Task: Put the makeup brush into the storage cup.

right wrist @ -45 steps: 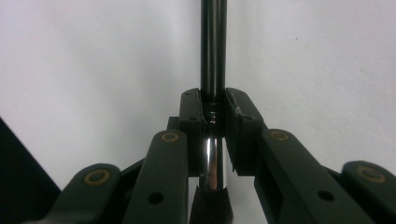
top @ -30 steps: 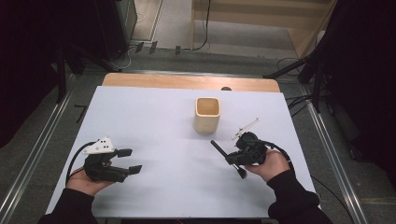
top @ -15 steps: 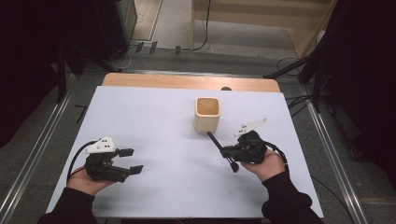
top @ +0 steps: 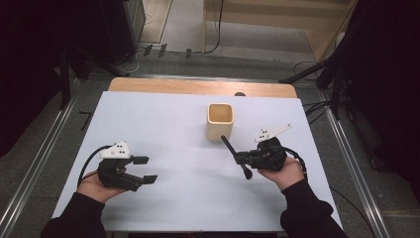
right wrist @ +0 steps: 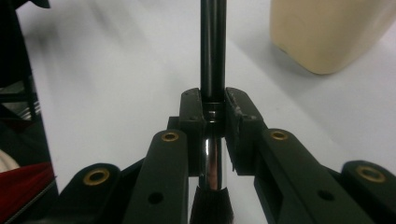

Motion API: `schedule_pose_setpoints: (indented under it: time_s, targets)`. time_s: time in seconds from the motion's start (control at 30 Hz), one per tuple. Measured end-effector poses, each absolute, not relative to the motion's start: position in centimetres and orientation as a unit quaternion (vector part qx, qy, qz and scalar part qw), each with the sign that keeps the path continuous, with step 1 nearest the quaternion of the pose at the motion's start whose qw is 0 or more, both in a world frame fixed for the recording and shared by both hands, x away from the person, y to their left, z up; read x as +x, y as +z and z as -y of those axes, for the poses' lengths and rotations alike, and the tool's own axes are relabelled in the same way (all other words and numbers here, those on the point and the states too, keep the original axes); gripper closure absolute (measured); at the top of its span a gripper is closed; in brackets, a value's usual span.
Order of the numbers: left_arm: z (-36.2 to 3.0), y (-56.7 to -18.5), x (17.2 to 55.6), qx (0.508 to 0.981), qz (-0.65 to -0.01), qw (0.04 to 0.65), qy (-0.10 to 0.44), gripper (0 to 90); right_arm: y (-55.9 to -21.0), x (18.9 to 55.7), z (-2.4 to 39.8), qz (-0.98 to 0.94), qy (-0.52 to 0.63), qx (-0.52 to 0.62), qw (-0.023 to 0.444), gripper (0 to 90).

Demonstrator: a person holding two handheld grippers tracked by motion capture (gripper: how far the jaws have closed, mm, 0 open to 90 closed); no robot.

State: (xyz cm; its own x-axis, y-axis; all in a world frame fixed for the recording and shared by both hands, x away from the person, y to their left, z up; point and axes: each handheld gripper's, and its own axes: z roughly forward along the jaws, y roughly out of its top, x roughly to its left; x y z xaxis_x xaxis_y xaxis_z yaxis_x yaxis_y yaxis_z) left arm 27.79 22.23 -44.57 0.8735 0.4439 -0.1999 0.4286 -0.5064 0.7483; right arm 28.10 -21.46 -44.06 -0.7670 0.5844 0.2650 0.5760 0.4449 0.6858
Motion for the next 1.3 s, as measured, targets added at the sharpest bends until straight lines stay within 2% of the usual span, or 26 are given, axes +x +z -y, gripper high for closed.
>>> schedule_pose_setpoints:
  time_s: [0.33, 0.9, 1.3]
  targets:
    - [-20.5, -43.7, 28.0, 0.876, -0.225, 0.426, -0.007, 25.2, -43.6, 27.8, 19.9, -0.869, 0.403, 0.288, 0.0, 78.9]
    - [-19.1, -42.7, 28.6, 0.879, -0.195, 0.433, -0.047, 25.2, -42.6, 28.0, 19.4, -0.875, 0.409, 0.26, -0.029, 78.9]
    - [-17.6, -41.9, 29.7, 0.886, -0.185, 0.422, -0.044, 25.2, -42.3, 29.2, 18.8, -0.889, 0.396, 0.229, -0.036, 78.9]
